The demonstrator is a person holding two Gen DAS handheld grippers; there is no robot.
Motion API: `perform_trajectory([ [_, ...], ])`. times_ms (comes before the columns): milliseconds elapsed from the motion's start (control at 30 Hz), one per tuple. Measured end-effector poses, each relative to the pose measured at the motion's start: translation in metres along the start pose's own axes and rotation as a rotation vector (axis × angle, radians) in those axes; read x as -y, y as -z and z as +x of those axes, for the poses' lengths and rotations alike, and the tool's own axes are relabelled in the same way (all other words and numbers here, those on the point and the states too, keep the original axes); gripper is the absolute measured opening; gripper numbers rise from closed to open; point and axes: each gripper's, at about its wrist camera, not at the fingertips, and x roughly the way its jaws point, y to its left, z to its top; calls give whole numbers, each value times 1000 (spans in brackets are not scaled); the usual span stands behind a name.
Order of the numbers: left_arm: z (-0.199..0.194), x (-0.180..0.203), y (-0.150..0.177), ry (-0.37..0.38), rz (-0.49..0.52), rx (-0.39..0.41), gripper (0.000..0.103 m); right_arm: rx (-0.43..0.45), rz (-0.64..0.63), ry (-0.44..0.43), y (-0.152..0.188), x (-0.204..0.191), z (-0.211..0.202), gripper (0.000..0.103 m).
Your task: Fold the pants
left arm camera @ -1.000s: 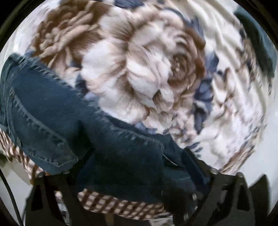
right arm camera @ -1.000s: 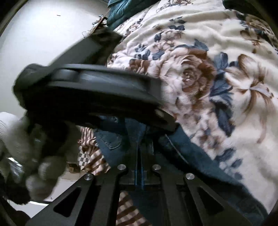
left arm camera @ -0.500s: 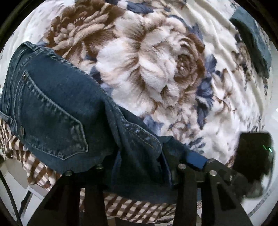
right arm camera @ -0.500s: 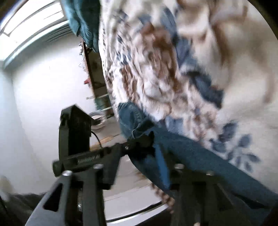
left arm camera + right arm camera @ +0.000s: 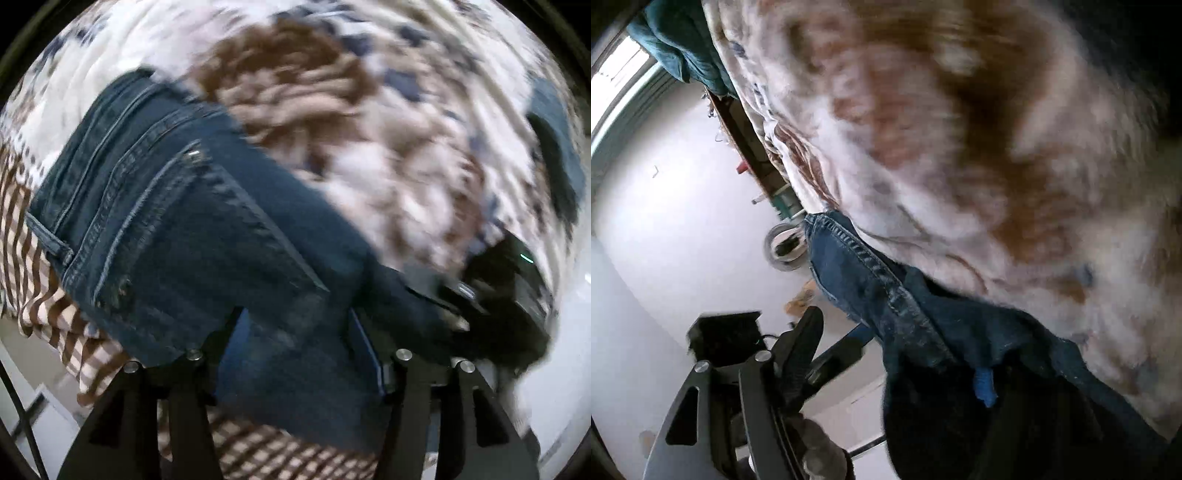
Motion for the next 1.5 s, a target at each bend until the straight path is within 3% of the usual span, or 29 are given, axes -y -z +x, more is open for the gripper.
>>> perform_trajectory([
  [67, 15, -10, -4, -24, -19, -25, 53, 33, -35, 26, 4, -7, -16, 29],
  [100, 21, -11, -4, -18, -17, -36, 53, 81, -7, -55, 5, -4, -35, 22],
  [167, 23, -10, -3, -20, 5, -38, 53, 167, 29, -89, 4, 1, -68, 22],
  [267, 22, -8, 2, -24, 25, -35, 53, 116, 26, -23, 2, 4, -72, 22],
  [333, 24, -7, 3, -14, 16, -39, 53, 72, 13, 1, -1, -2, -64, 33],
  [367, 24, -6, 5, -10, 13, -40, 53, 50, 1, 12, -5, -7, -56, 49],
  [400, 23, -8, 3, -6, 10, -41, 53, 33, -9, 14, -9, -10, -48, 56],
  [433, 22, -10, 4, -5, 11, -43, 53, 8, -20, 46, -14, -15, -39, 56],
  [467, 20, -15, 5, -5, 13, -44, 53, 0, -28, 103, -18, -18, -27, 51],
  [500, 18, -18, 4, -6, 16, -46, 53, 20, -39, 173, -21, -24, -23, 25],
  [533, 17, -19, 3, -5, 17, -48, 53, 39, -44, 190, -21, -27, -28, 20],
  [567, 19, -14, 0, -2, 18, -49, 53, 91, -42, 198, -22, -33, -40, 18],
  [800, 21, -21, -7, 31, 21, -66, 53, 229, 7, 153, 6, -23, -79, 17],
  [900, 21, -26, -8, 34, 14, -72, 53, 327, 42, 143, 10, -16, -117, 17],
  [967, 20, -29, -8, 44, 12, -72, 53, 368, 24, 145, 11, -18, -134, 18],
  [1033, 21, -28, -13, 43, 16, -73, 53, 333, -14, 207, 13, -26, -140, 30],
  [1100, 20, -29, -13, 46, 14, -67, 53, 275, -126, 314, 15, -47, -126, 62],
  [1133, 20, -30, -13, 47, 11, -64, 53, 231, -172, 365, 15, -51, -115, 62],
  [1167, 19, -31, -12, 45, 11, -62, 53, 192, -214, 432, 16, -55, -105, 59],
  [1200, 17, -32, -10, 42, 14, -60, 53, 185, -240, 509, 18, -53, -101, 22],
  [1233, 17, -33, -10, 41, 15, -59, 53, 173, -241, 585, 16, -53, -97, 4],
  [1333, 14, -37, -7, 42, 18, -61, 53, 252, -141, 624, 10, -33, -112, 5],
  [1367, 13, -39, -6, 40, 19, -62, 53, 284, -149, 702, 11, -35, -118, 5],
  [1400, 10, -40, -5, 39, 16, -64, 53, 302, -160, 705, 13, -38, -125, 5],
  [1467, 0, -41, -2, 51, 2, -59, 53, 290, -180, 628, 24, -42, -137, 6],
  [1500, -8, -41, 1, 65, 4, -52, 53, 291, -198, 608, 31, -46, -142, 12],
])
